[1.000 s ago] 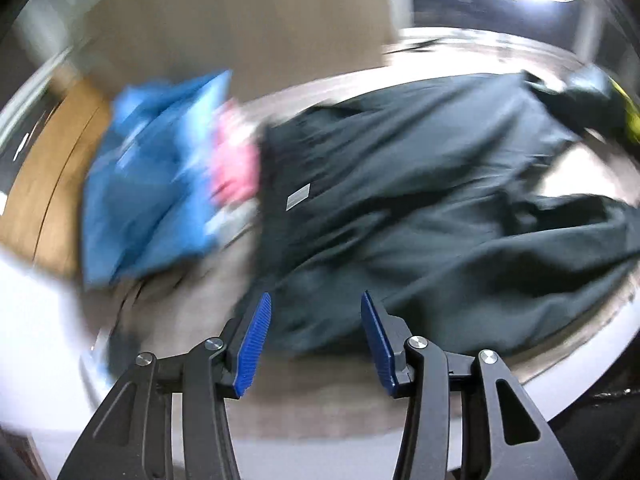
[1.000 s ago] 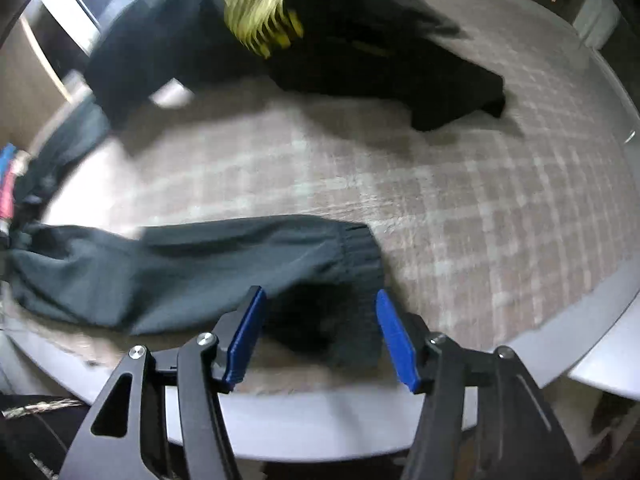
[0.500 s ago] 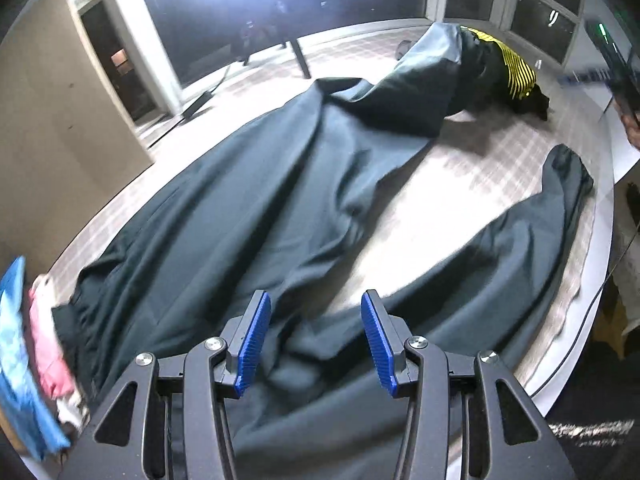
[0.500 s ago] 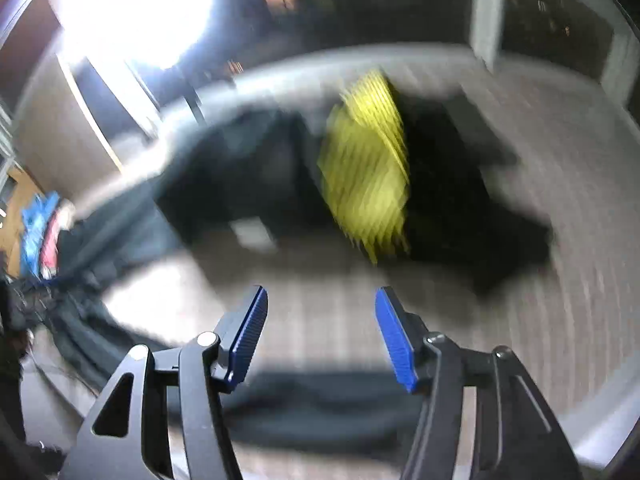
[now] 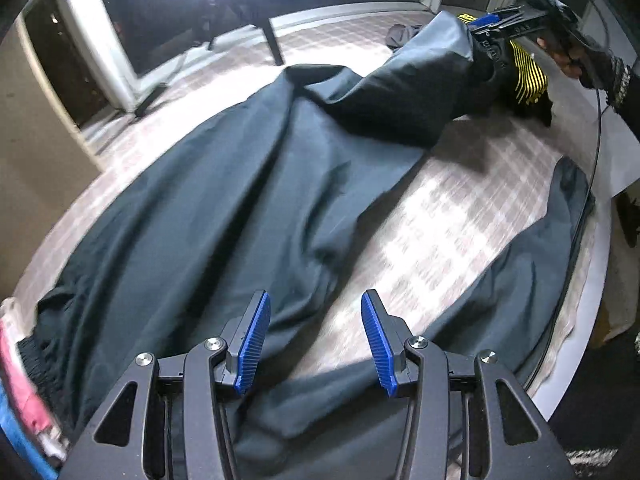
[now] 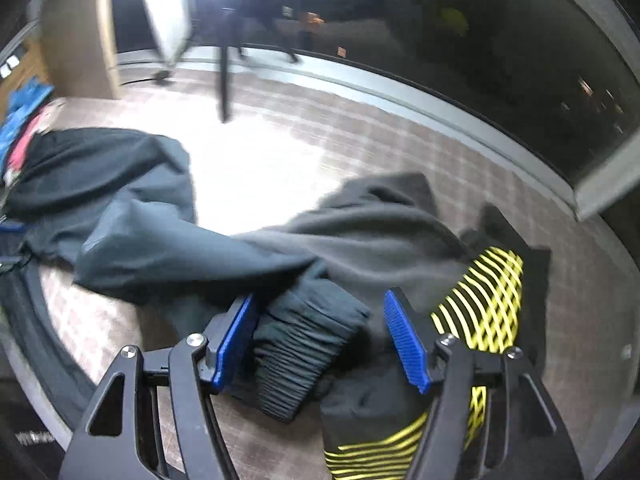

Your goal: Fold clothes

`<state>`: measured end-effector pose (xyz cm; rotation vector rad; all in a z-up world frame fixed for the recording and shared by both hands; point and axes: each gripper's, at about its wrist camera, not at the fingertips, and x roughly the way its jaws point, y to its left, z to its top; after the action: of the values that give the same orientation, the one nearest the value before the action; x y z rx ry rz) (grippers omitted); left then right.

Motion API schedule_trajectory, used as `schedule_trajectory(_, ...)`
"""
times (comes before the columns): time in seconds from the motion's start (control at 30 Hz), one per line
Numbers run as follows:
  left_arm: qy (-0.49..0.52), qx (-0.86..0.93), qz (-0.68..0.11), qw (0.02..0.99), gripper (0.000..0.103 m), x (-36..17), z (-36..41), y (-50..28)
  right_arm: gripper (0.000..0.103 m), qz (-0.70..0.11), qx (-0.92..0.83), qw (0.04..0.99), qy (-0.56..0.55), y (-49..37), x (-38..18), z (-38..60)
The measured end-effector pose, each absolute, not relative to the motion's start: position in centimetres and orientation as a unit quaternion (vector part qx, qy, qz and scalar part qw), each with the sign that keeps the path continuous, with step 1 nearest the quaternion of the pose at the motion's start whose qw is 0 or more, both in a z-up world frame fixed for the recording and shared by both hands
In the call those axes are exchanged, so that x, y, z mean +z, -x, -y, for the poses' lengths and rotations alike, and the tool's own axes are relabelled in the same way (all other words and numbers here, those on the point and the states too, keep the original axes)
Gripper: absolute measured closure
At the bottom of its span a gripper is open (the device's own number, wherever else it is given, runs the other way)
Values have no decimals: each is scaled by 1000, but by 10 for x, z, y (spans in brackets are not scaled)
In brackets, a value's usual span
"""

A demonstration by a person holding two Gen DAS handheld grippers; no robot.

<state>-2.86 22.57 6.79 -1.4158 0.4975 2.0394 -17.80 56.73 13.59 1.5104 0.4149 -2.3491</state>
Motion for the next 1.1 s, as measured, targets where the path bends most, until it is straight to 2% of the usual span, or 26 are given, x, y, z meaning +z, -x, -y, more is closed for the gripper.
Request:
schedule_trajectory(0.03, 536, 765, -185, 306, 58, 64, -231, 32, 69, -154, -820, 165, -526, 175, 139, -564)
schedule_trajectory(0.07, 538, 762, -183, 312, 58, 61, -236, 36, 76, -163, -819, 171, -524, 173, 141, -560)
schedule_trajectory(0.17, 545, 753, -191, 316, 58, 46, -252, 46, 78, -191, -829, 171, -497, 165, 163, -549)
schedule_trajectory(0.3, 560, 740, -185, 323, 63, 30, -263, 57, 78, -247, -865, 140, -414, 153, 228, -534)
schedule_trajectory(0.33, 565, 735, -183, 327, 69, 27, -265, 58, 78, -261, -875, 128, -388, 150, 246, -532)
schedule_trajectory(0.37, 571, 729, -182, 332, 71, 24, -267, 58, 78, -283, -890, 109, -341, 143, 267, -532)
schedule_trajectory(0.47, 576, 717, -187, 345, 71, 20, -273, 54, 77, -338, -916, 60, -207, 115, 305, -543)
schedule_trajectory(0.53, 575, 712, -194, 354, 71, 20, -276, 50, 77, -342, -915, 65, -205, 105, 293, -560)
schedule_trajectory(0.6, 582, 702, -188, 365, 71, 21, -276, 47, 77, -329, -907, 64, -256, 102, 260, -580)
schedule_trajectory(0.73, 591, 682, -202, 381, 71, 22, -277, 34, 77, -325, -849, 77, -409, 89, 172, -610)
schedule_trajectory(0.77, 589, 679, -211, 383, 71, 25, -277, 31, 77, -299, -827, 108, -464, 80, 158, -616)
schedule_trajectory(0.83, 582, 680, -228, 383, 71, 34, -276, 25, 71, -260, -818, 155, -488, 60, 163, -621)
schedule_trajectory(0.87, 576, 683, -237, 381, 71, 41, -276, 23, 60, -236, -830, 149, -484, 59, 175, -628)
schedule_trajectory(0.9, 570, 686, -241, 384, 71, 47, -278, 23, 43, -212, -840, 142, -478, 58, 186, -635)
schedule_trajectory(0.93, 564, 688, -245, 386, 69, 53, -280, 23, 34, -187, -850, 136, -473, 57, 197, -642)
schedule_trajectory(0.97, 556, 691, -250, 389, 69, 59, -284, 25, 30, -152, -857, 139, -472, 62, 205, -648)
schedule_trajectory(1.0, 548, 694, -255, 391, 69, 65, -287, 26, 30, -119, -863, 143, -470, 68, 214, -655)
schedule_trajectory(1.1, 532, 709, -254, 386, 69, 81, -295, 35, 30, -106, -865, 130, -472, 89, 217, -655)
